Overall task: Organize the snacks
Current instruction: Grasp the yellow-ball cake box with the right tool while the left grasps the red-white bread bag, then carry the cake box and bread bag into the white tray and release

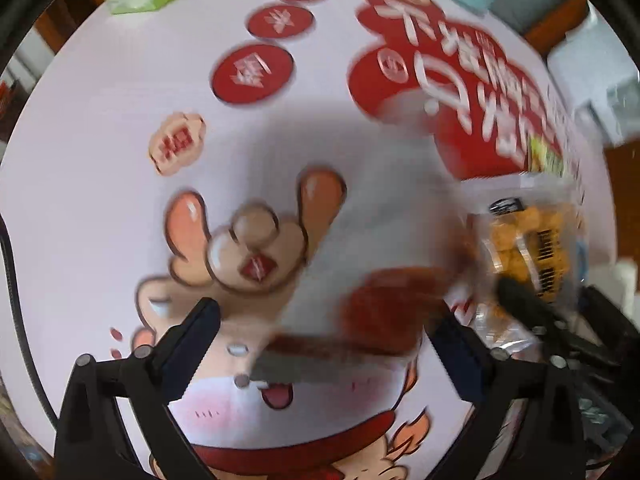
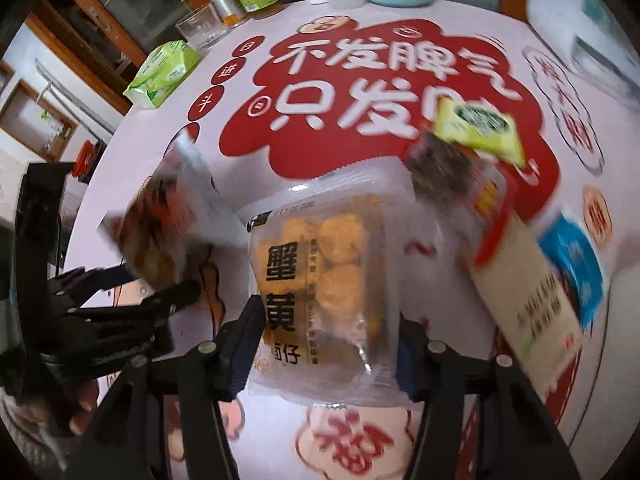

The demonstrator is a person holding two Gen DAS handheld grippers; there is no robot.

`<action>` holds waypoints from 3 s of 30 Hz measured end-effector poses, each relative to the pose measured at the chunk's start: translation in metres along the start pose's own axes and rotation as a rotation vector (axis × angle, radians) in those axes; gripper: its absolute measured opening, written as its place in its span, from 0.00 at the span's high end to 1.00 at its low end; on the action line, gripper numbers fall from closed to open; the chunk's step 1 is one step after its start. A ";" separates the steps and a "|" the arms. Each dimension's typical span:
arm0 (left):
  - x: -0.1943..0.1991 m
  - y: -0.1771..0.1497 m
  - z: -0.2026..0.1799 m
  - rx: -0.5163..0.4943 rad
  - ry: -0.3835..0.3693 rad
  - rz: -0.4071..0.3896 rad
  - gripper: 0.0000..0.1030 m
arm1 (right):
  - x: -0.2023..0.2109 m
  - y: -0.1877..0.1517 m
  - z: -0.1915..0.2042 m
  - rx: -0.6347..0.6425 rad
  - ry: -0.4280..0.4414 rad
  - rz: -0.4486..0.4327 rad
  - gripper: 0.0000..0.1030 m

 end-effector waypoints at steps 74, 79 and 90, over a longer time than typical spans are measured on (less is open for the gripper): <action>0.104 -0.042 -0.085 -0.339 -0.027 -0.167 0.58 | 0.116 -0.064 -0.020 -0.084 0.032 -0.179 0.53; 0.134 -0.081 -0.125 -0.427 -0.081 -0.189 0.58 | 0.170 -0.090 -0.050 -0.107 -0.044 -0.256 0.53; 0.191 -0.166 -0.288 -0.677 -0.215 -0.262 0.58 | 0.282 -0.164 -0.177 -0.259 -0.339 -0.362 0.53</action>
Point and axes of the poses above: each gripper's, at about its wrist camera, not at the fingertips, and x roughly against the way its jaws point, z to its left, y to its top, the point moved 8 cm from there along -x, roughly the way its jaws point, and after that the axes turned 10 degrees about x, right-handed, at the moved point
